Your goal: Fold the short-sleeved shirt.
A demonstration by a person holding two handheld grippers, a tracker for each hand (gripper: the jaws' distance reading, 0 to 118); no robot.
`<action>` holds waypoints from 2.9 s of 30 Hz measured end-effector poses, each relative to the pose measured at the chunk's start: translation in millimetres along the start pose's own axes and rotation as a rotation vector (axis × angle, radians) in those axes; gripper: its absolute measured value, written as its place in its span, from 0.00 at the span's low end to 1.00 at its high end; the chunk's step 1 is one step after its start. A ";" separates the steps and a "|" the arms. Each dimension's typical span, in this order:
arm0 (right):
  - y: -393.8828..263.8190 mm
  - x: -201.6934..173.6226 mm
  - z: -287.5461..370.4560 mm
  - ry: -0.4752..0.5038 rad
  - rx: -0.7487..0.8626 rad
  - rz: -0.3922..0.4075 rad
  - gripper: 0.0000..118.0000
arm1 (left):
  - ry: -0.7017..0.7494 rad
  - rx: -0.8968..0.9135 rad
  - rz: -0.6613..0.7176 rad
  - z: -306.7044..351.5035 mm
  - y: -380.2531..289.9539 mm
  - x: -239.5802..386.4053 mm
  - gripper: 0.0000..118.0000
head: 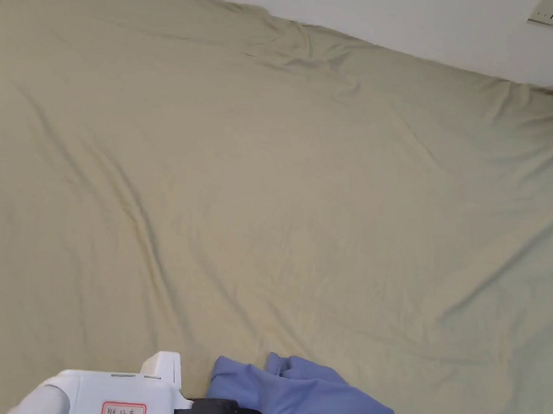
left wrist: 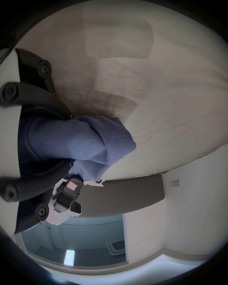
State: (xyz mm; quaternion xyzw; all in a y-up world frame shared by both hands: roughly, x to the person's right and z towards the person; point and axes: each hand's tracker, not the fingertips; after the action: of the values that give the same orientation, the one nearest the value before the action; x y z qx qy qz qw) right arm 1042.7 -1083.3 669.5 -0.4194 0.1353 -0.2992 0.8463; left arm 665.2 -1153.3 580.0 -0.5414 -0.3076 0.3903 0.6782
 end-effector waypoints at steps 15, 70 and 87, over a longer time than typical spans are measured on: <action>1.3 -30.6 8.1 -0.053 0.010 0.021 0.02 | 0.693 0.138 -0.143 237.2 58.3 -30.6 0.24; 26.5 -83.4 140.4 -0.451 0.836 0.584 0.02 | 0.802 1.115 -0.705 134.5 -60.7 211.5 0.00; 33.8 -77.9 138.0 -0.439 0.828 0.530 0.06 | 0.780 1.017 -0.759 118.8 -66.6 208.1 0.00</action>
State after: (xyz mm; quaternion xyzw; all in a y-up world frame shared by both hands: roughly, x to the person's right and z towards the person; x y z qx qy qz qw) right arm 1061.1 -932.3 725.4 -0.0547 -0.0730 -0.0088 0.9958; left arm 683.8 -922.3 670.5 -0.1165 0.0081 0.0029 0.9932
